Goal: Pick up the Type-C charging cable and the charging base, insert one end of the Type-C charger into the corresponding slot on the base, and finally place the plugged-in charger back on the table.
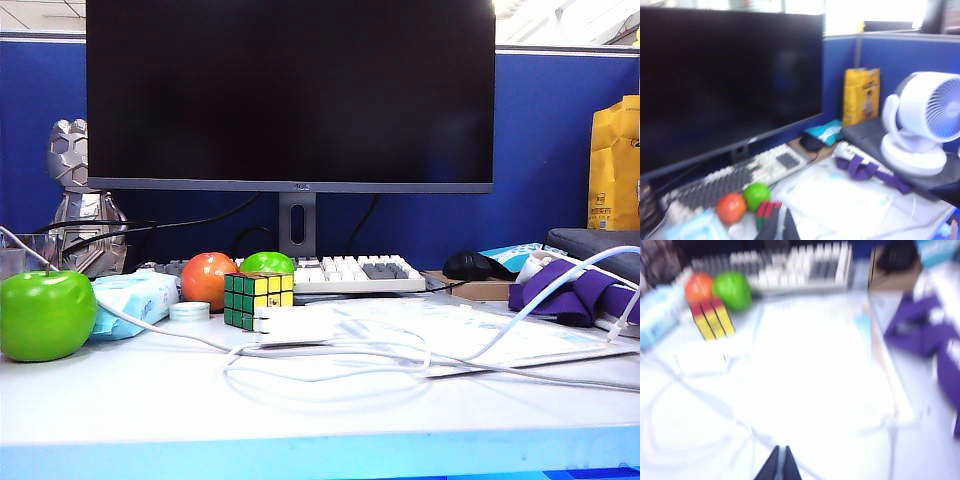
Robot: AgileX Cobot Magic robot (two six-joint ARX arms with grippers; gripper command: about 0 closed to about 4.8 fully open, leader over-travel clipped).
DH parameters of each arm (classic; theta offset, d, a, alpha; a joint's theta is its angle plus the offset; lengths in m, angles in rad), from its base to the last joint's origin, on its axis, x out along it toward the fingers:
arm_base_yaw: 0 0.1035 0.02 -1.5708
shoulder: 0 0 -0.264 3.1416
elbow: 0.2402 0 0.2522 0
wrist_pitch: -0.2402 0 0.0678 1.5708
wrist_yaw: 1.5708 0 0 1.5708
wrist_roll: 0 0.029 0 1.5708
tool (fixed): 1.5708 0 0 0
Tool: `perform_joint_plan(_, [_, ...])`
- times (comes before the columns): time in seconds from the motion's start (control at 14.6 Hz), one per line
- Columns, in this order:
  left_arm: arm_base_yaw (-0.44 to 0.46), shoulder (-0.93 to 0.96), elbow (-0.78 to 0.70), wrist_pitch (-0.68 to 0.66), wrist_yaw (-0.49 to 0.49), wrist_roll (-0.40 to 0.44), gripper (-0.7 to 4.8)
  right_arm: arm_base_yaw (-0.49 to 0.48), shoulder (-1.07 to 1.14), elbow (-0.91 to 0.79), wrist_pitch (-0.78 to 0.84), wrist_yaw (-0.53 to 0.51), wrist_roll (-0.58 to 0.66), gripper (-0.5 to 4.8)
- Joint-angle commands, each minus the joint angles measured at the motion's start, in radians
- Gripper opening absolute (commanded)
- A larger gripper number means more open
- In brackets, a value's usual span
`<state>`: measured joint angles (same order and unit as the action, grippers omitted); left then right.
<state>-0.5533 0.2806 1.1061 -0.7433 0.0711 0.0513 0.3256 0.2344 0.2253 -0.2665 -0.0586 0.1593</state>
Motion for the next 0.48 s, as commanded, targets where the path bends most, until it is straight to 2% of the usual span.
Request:
perform_joint_plan(0.07, [0.0,-0.017,0.0,-0.079,0.003,-0.006,-0.05,0.001,-0.032,-0.062,0.014,0.0,0.013,-0.04])
perform_joint_plan(0.27, [0.0,-0.02,-0.018,-0.086,0.004,-0.007,-0.05,0.001,-0.039,-0.122,-0.002,-0.01,0.032,-0.04])
perform_joint_plan(0.48, [0.0,-0.021,-0.117,-0.037,0.039,-0.007,-0.05,0.0,-0.039,-0.14,-0.096,-0.024,0.035,-0.03])
